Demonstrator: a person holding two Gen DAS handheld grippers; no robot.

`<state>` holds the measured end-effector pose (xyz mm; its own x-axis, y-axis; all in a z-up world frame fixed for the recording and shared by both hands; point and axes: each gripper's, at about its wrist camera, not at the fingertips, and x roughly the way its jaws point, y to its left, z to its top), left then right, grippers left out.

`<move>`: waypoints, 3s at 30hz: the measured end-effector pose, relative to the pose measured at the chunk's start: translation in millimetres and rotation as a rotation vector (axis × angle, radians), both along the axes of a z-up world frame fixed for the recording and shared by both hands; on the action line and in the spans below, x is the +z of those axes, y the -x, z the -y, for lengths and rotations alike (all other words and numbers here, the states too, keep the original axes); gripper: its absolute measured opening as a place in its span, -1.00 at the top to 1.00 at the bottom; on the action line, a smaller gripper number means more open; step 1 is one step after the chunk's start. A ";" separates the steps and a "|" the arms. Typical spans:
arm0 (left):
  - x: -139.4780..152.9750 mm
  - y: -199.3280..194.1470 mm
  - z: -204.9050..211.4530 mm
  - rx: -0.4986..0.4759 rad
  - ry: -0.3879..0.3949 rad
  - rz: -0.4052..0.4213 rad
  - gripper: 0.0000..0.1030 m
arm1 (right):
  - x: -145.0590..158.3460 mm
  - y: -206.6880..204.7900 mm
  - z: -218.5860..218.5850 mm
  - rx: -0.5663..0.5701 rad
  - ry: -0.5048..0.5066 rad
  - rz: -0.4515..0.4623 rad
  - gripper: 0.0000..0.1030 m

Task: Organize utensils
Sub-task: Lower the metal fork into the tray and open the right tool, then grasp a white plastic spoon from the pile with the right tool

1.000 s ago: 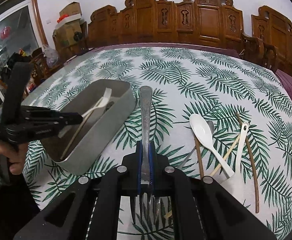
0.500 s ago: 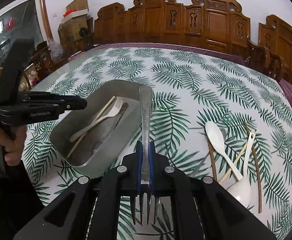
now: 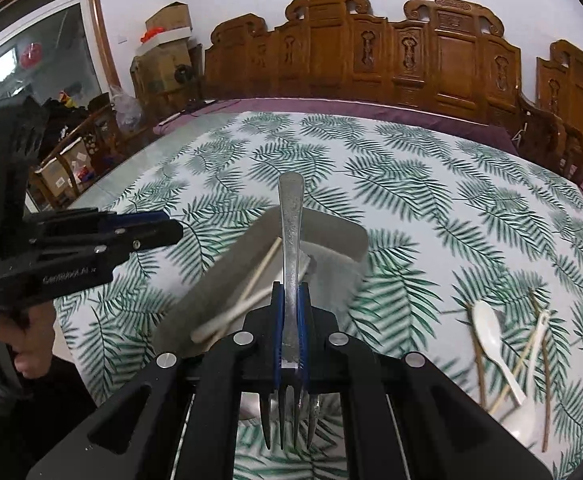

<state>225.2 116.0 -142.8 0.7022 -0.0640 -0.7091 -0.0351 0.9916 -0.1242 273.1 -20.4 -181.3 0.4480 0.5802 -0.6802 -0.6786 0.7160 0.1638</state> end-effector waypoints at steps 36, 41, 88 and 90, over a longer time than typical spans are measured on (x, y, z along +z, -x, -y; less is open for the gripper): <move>-5.0 -0.6 -7.2 0.016 -0.002 -0.014 0.57 | -37.4 -19.8 -30.2 -0.015 0.049 -0.081 0.83; -5.1 -3.9 7.9 -0.014 0.003 -0.009 0.56 | -16.5 -16.1 8.8 -0.036 0.056 -0.006 0.83; -30.5 -17.4 146.7 -0.222 0.003 -0.014 -0.46 | -95.3 -87.9 150.5 -0.148 0.243 -0.081 0.46; -30.2 -16.9 149.4 -0.227 0.003 -0.014 -0.46 | -94.9 -87.1 149.1 -0.137 0.242 -0.081 0.75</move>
